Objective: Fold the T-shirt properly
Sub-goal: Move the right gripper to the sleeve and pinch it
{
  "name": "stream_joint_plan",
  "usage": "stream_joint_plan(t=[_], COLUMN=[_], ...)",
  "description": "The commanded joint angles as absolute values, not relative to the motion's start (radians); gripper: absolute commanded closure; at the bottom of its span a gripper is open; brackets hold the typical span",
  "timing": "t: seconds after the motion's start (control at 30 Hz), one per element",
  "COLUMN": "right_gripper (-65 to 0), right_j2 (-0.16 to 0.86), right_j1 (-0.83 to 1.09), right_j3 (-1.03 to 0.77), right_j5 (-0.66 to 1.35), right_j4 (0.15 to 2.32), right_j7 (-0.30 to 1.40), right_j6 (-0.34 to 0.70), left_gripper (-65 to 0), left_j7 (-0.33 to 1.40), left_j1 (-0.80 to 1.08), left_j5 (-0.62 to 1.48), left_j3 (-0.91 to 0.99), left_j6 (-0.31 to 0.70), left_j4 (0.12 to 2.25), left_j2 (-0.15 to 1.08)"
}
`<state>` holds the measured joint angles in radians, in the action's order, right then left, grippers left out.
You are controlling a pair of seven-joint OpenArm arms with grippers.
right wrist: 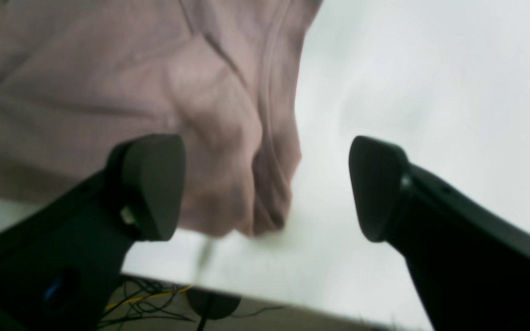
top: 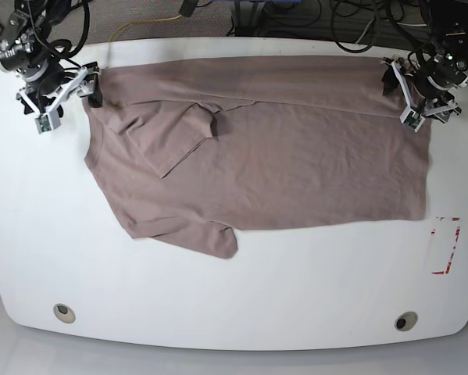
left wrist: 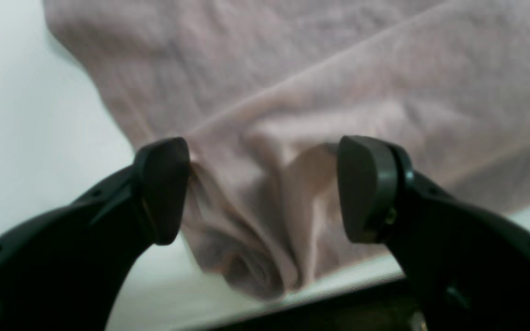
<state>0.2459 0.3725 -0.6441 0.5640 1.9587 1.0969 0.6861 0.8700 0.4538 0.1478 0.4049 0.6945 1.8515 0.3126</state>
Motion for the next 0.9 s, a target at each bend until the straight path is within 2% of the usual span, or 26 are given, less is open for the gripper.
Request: stream_joint_plan(t=[0.0,0.4,0.67,0.87], right_gripper=[-53.0,-52.5,-37.9,-36.1], right_j2=[0.251,0.211,0.211,0.213], right_j1=[0.321,0.071,-0.021,-0.041], right_j3=[-0.578,-0.375,-0.291,-0.234], right_j5=[0.582,0.417,0.395,0.394], right_j4=[1.966,1.785,1.664,1.598], right_j7=[1.067,1.064,1.061,1.003], right_j6=[0.698,0.698,0.698,0.698], left_gripper=[-45.8,-45.8,-45.8,-45.8], left_j7=[0.869,0.875,0.874,0.874], left_j1=[0.420,0.414,0.414,0.414], left_j5=[0.154,0.154,0.153,0.151], left_j3=[0.426,0.489,0.490,0.489], left_j6=[0.691,0.691,0.691,0.691], left_j4=[1.867,1.863,1.860,1.859], left_j2=[0.329,0.328,0.323,0.323])
